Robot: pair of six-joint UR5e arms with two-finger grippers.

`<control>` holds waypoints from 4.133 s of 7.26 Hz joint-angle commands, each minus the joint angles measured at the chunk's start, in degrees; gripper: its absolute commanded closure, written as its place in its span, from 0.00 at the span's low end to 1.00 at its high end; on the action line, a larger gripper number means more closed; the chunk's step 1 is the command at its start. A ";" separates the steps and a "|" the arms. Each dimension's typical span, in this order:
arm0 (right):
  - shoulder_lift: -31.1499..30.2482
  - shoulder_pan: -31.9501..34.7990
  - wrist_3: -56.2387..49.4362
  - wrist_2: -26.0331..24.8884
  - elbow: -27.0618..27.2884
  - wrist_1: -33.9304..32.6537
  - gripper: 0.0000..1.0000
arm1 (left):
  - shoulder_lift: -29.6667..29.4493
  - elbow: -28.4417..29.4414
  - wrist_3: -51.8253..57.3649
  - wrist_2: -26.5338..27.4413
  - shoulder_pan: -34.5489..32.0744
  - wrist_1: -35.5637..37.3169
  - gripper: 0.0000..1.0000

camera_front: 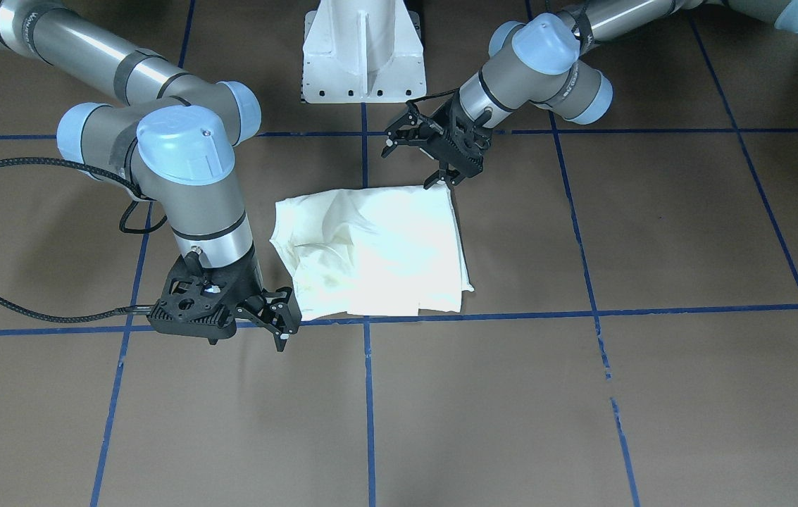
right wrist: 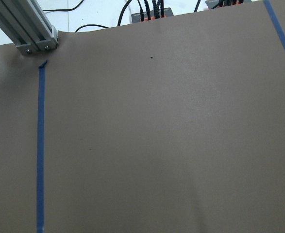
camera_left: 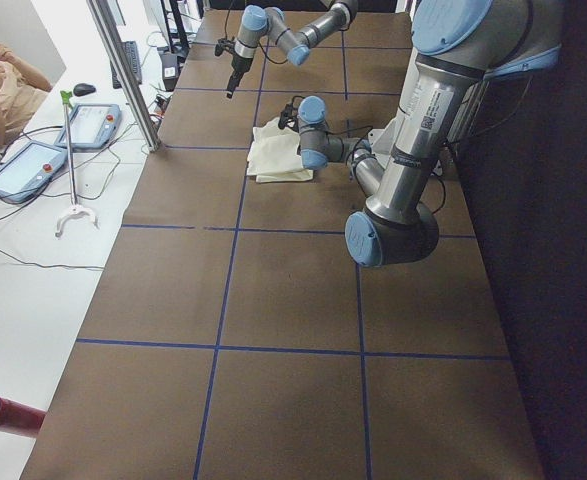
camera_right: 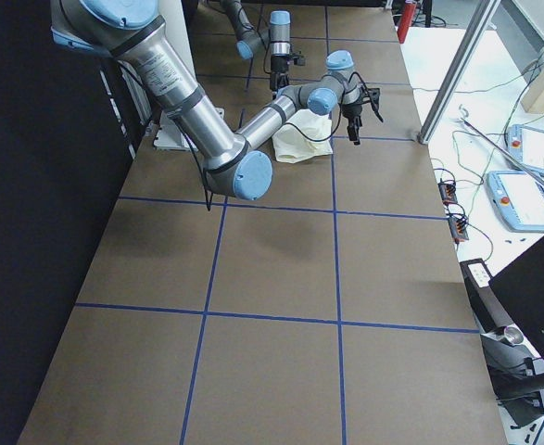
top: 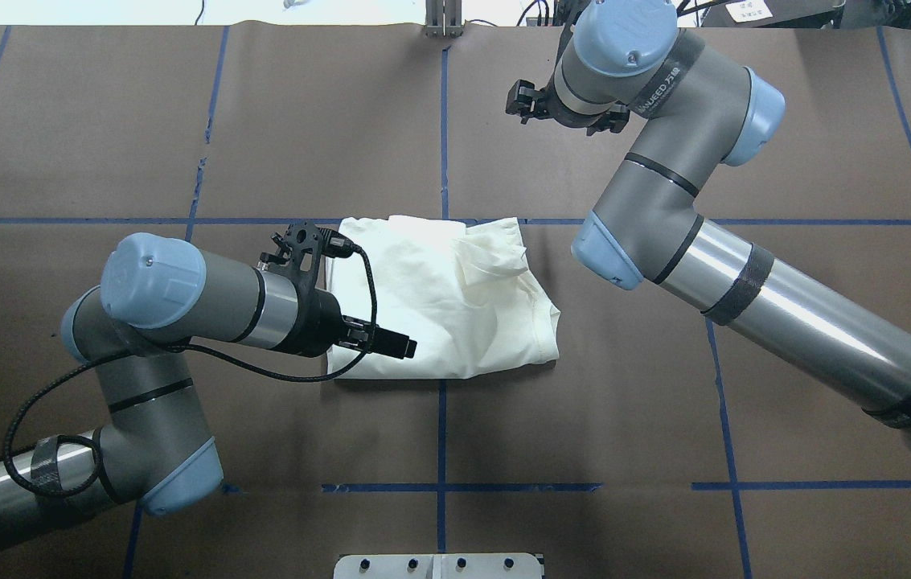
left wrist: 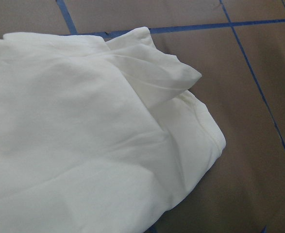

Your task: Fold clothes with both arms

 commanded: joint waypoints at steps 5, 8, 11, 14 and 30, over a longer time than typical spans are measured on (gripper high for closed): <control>-0.15 0.00 0.02 -0.07 0.00 0.00 0.00 | 2.83 2.74 0.31 3.61 2.09 -0.30 0.00; -0.68 0.00 0.11 -0.07 0.35 0.00 0.00 | 3.18 2.74 -0.13 7.02 4.88 -0.39 0.00; -0.15 -0.44 1.95 -0.07 2.19 -0.52 0.00 | 3.01 -3.56 0.13 5.90 2.55 0.57 0.00; 0.02 -5.25 12.65 -3.21 2.46 -0.61 0.30 | 4.40 -3.50 8.61 -8.68 -12.82 2.51 0.00; -4.99 -21.53 25.68 -24.50 11.52 -8.54 0.94 | 4.32 -1.65 10.42 -8.25 -13.38 2.25 0.00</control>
